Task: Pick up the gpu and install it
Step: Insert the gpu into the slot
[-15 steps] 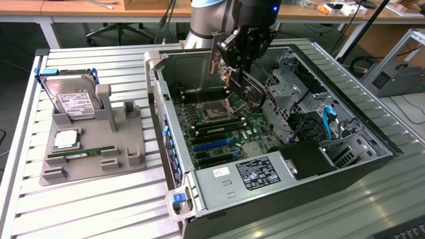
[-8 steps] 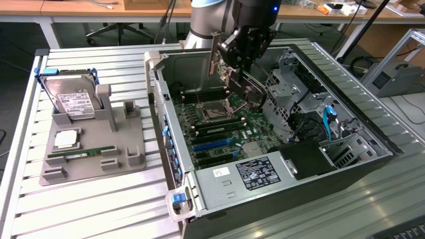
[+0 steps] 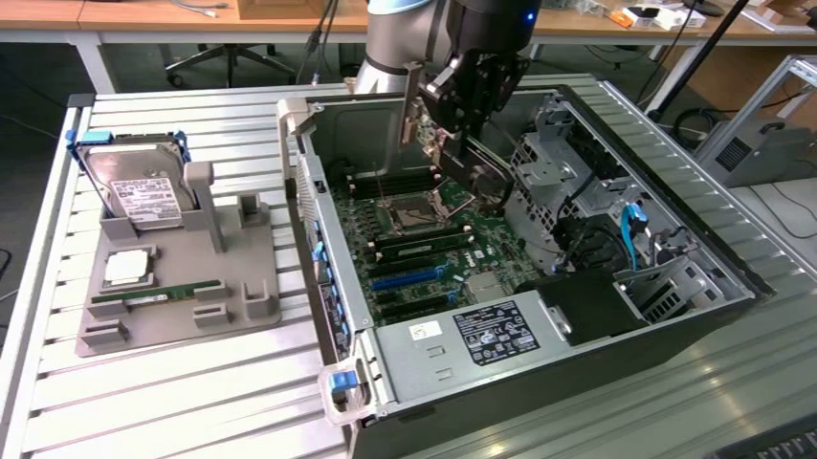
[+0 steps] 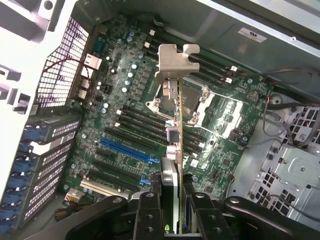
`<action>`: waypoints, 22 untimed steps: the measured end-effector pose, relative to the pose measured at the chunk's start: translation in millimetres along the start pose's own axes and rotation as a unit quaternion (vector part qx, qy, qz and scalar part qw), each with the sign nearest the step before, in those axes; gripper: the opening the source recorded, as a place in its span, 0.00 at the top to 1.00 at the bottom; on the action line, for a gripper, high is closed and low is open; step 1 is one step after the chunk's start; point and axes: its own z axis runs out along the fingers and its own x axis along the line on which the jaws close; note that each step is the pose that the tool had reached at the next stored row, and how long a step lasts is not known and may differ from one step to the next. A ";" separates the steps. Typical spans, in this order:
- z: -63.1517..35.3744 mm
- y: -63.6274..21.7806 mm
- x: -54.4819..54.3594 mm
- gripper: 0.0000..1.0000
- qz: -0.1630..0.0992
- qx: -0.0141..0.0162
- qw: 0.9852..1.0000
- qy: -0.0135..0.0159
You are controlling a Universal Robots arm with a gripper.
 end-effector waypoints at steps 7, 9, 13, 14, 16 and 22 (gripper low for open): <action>0.2 0.0 0.0 0.73 -0.009 0.000 1.000 0.000; 0.2 0.0 0.0 0.73 -0.012 0.000 1.000 -0.001; 0.3 0.0 0.0 0.73 -0.017 0.000 1.000 -0.001; 0.3 0.0 0.0 0.73 -0.018 0.000 1.000 -0.001; 0.4 0.0 0.0 0.73 -0.021 0.000 1.000 -0.001; 0.6 0.0 0.0 0.73 -0.029 0.001 1.000 -0.001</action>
